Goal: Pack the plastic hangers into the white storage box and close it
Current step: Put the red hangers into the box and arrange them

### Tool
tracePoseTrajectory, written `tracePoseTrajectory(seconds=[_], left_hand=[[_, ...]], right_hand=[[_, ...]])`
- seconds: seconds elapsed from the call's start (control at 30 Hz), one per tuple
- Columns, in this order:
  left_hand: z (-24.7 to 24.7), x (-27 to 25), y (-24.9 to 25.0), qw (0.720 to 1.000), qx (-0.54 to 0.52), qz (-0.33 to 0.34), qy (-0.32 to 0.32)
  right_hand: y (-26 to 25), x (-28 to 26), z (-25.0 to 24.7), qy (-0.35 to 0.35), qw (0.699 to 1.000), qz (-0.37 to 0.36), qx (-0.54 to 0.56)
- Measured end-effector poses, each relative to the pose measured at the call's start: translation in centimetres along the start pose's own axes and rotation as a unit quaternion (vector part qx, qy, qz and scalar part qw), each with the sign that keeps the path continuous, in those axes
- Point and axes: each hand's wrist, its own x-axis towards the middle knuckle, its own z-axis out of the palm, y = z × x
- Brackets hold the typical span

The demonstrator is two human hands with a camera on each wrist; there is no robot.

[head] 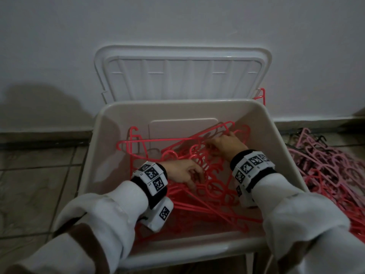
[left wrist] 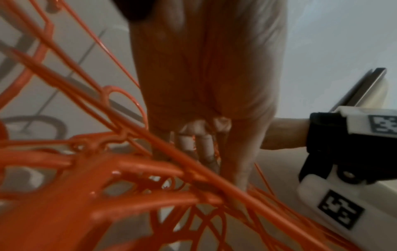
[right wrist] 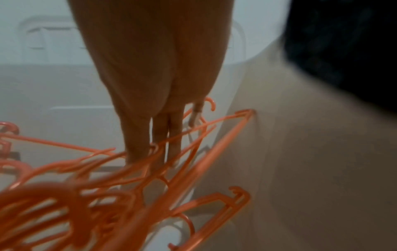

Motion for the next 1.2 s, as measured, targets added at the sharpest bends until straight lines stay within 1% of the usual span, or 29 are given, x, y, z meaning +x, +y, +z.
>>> tracePoseTrajectory(seconds=[0.07,0.17,0.23,0.37,0.43,0.5,0.57,0.67,0.77,0.83,0.9,0.93,1.0,1.03,1.07,1.13,1.17,1.2], left_hand=[[-0.3,0.1,-0.1,1.0,0.004,-0.013,-0.003],[-0.8,0.1,0.2,0.999,-0.024,-0.035,0.002],[-1.1,0.0,0.3,0.999,-0.029,-0.043,0.008],[-0.7,0.0,0.7,0.997,-0.036,-0.035,0.053],[-0.4,0.2,0.9,0.996,-0.006,-0.026,0.083],[-0.4,0.3,1.0,0.995,0.02,-0.013,0.096],[-0.5,0.4,1.1,0.995,0.025,-0.002,0.101],[-0.3,0.4,1.4,0.994,0.005,-0.008,0.113],[-0.3,0.3,1.3,0.99,0.026,-0.02,0.135],[-0.6,0.1,1.2,0.983,0.002,-0.016,0.185],[-1.1,0.0,1.1,0.963,-0.037,-0.005,0.267],[-1.4,0.0,1.1,0.948,-0.027,-0.005,0.318],[-1.7,-0.1,0.9,0.905,0.031,-0.032,0.423],[-1.8,-0.2,0.7,0.892,0.047,-0.041,0.448],[-1.9,-0.2,0.6,0.891,0.052,-0.046,0.449],[-2.0,0.0,0.4,0.905,0.042,-0.049,0.421],[-1.9,0.0,0.4,0.907,0.026,-0.046,0.418],[-1.9,0.1,0.3,0.902,0.003,-0.037,0.429]], right_hand=[[0.0,-0.3,-0.5,0.042,0.999,0.001,-0.018],[0.3,-1.2,-1.3,0.105,0.994,0.015,-0.024],[0.6,-1.6,-1.8,0.121,0.992,0.003,-0.029],[0.8,-2.4,-2.2,0.153,0.986,-0.039,-0.048],[0.7,-2.6,-2.7,0.175,0.982,-0.05,-0.05],[0.4,-2.9,-3.3,0.16,0.984,-0.053,-0.059],[0.5,-2.9,-3.6,0.14,0.987,-0.055,-0.06],[0.6,-3.0,-3.7,0.123,0.99,-0.044,-0.058],[0.6,-3.3,-3.5,0.112,0.991,-0.028,-0.071],[0.6,-3.5,-3.5,0.123,0.991,-0.02,-0.054],[0.5,-3.6,-3.5,0.131,0.991,-0.013,-0.038],[0.4,-3.6,-3.4,0.13,0.991,-0.009,-0.036],[0.2,-3.5,-3.5,0.125,0.992,-0.003,-0.035],[0.2,-3.5,-3.4,0.122,0.992,0.0,-0.033],[0.1,-3.4,-3.4,0.118,0.993,0.003,-0.03],[-0.1,-3.3,-3.3,0.11,0.994,0.008,-0.024],[-0.1,-3.2,-3.3,0.102,0.995,0.009,-0.019],[-0.2,-3.1,-3.2,0.091,0.996,0.008,-0.012]])
